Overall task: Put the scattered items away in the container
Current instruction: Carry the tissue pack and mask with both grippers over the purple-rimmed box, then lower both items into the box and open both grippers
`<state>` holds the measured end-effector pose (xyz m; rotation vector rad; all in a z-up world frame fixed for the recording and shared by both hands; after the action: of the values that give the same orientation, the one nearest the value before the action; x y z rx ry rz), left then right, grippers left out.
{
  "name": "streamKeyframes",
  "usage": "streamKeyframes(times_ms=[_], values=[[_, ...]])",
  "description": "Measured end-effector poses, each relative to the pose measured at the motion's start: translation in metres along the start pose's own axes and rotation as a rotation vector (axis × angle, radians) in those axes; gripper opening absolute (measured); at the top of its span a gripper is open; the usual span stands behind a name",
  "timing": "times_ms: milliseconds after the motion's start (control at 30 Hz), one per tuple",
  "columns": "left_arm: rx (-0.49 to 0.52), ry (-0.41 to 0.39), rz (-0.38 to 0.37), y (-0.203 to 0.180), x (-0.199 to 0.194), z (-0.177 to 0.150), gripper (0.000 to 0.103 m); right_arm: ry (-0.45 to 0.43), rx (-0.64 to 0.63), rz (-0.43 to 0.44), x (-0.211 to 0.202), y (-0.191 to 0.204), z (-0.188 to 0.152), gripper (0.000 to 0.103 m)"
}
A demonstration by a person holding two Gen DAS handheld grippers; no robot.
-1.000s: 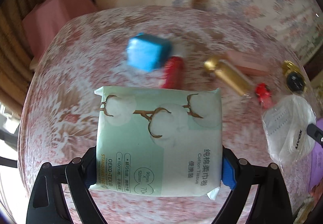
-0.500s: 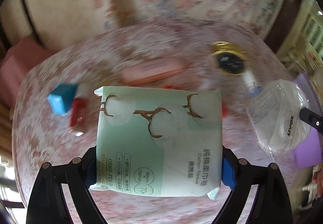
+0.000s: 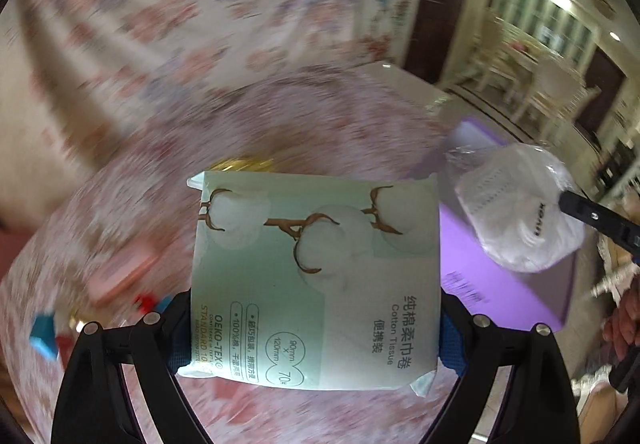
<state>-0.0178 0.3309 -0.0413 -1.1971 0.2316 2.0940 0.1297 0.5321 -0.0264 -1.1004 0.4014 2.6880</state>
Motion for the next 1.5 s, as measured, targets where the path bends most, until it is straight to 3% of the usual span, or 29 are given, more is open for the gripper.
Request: streamKeyframes(times_ms=[133, 367, 633, 933, 1233, 1500], values=[[0.092, 0.011, -0.052, -0.059, 0.013, 0.013, 0.093, 0.036, 0.025, -0.056, -0.001, -0.044, 0.002, 0.013], [0.217, 0.053, -0.114, -0.141, 0.040, 0.023, 0.093, 0.148, -0.057, -0.119, 0.023, -0.097, 0.011, 0.013], [0.344, 0.163, -0.116, -0.188, 0.087, 0.006, 0.093, 0.320, -0.167, -0.060, 0.080, -0.126, 0.008, 0.013], [0.443, 0.324, -0.092, -0.195, 0.139, -0.015, 0.093, 0.409, -0.276, 0.031, 0.136, -0.131, 0.017, 0.013], [0.497, 0.421, -0.025, -0.189, 0.176, -0.015, 0.093, 0.442, -0.326, 0.032, 0.180, -0.136, 0.027, 0.013], [0.585, 0.434, 0.080, -0.183, 0.193, -0.022, 0.094, 0.446, -0.339, 0.016, 0.199, -0.134, 0.024, 0.013]])
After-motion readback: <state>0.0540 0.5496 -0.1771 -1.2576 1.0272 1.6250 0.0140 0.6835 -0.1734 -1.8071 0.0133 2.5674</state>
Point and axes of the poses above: each gripper's, at about its wrist camera, not at the fingertips, and x roughly the way its jaws point, y to its left, z to its top, the point moved 5 cm from there along x, roughly the way its jaws point, and after that the axes turned 12 degrees about -x, right-handed, at the moved point
